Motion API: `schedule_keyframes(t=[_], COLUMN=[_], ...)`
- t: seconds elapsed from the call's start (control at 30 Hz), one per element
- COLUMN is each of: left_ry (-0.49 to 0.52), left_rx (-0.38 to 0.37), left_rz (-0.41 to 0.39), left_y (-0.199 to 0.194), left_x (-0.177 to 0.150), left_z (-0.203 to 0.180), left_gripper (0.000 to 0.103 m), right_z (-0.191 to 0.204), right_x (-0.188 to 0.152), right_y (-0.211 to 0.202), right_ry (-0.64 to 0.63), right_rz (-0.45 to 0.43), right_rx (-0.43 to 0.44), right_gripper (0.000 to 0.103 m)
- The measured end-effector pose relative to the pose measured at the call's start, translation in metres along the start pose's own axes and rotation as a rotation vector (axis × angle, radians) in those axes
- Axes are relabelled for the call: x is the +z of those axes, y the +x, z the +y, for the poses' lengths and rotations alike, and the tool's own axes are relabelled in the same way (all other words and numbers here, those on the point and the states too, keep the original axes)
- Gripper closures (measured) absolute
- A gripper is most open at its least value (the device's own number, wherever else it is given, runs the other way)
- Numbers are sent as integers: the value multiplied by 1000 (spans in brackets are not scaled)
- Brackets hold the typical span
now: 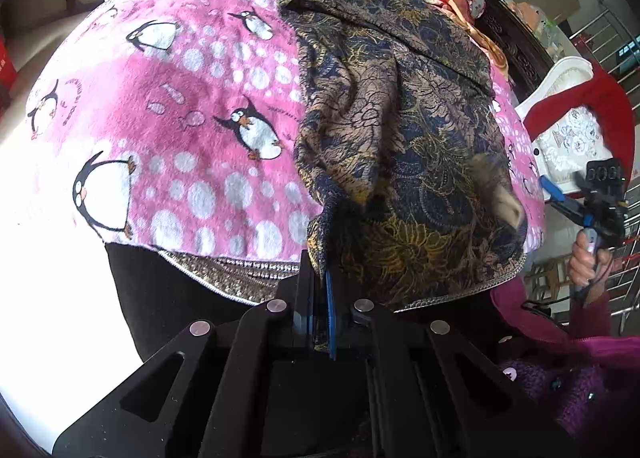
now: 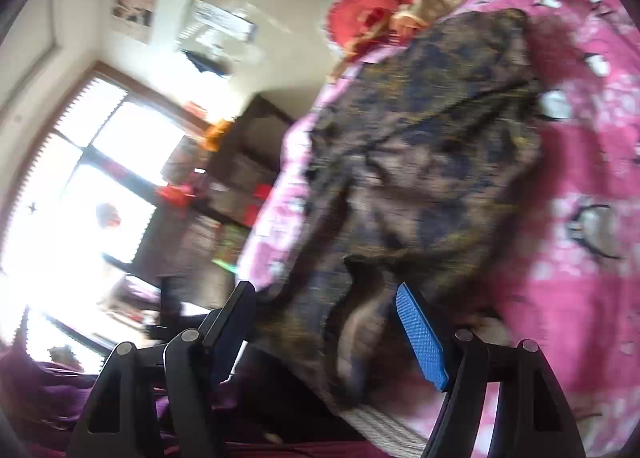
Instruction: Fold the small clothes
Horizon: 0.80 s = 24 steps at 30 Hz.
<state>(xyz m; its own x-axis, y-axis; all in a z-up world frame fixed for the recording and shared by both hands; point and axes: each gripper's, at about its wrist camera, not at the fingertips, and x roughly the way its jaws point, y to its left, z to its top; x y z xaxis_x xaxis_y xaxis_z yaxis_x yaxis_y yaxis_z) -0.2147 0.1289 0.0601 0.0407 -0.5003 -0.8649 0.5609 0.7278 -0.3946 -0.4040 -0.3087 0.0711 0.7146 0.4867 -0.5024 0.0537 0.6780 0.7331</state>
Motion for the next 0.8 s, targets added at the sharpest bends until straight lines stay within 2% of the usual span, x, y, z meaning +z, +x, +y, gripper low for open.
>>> schedule_keyframes(t=[0.07, 0.13, 0.2, 0.33, 0.43, 0.53, 0.57, 0.67, 0.7, 0.77, 0.8], left_ry=[10, 17, 17, 4, -3, -14, -17, -2, 13, 43, 53], left_rx=[10, 18, 28, 29, 44, 37, 38, 47, 58, 78, 86], left_rz=[3, 11, 24, 47, 41, 36, 35, 34, 36, 38, 37], left_y=[4, 10, 17, 28, 29, 29, 30, 33, 34, 36, 37], left_x=[0, 1, 3, 5, 5, 4, 4, 4, 4, 4, 3], left_z=[-2, -3, -4, -4, -1, 2, 2, -2, -5, -9, -11], left_gripper=[100, 100, 100, 98, 82, 75, 69, 62, 61, 59, 59], right_z=[-11, -10, 0, 33, 40, 41, 40, 34, 30, 26, 26], right_x=[-6, -11, -10, -2, 1, 0, 0, -2, -2, -1, -2], right_y=[-1, -2, 3, 41, 85, 111, 117, 125, 128, 127, 123], right_ry=[15, 9, -38, -163, -225, -233, -235, -208, -190, -186, -195], right_rz=[22, 16, 13, 35, 109, 162, 170, 165, 164, 157, 148], right_rx=[-95, -150, -174, -252, -330, -364, -373, -395, -407, -444, -456], right_gripper=[32, 32, 32, 32, 32, 32, 32, 34, 40, 85, 94])
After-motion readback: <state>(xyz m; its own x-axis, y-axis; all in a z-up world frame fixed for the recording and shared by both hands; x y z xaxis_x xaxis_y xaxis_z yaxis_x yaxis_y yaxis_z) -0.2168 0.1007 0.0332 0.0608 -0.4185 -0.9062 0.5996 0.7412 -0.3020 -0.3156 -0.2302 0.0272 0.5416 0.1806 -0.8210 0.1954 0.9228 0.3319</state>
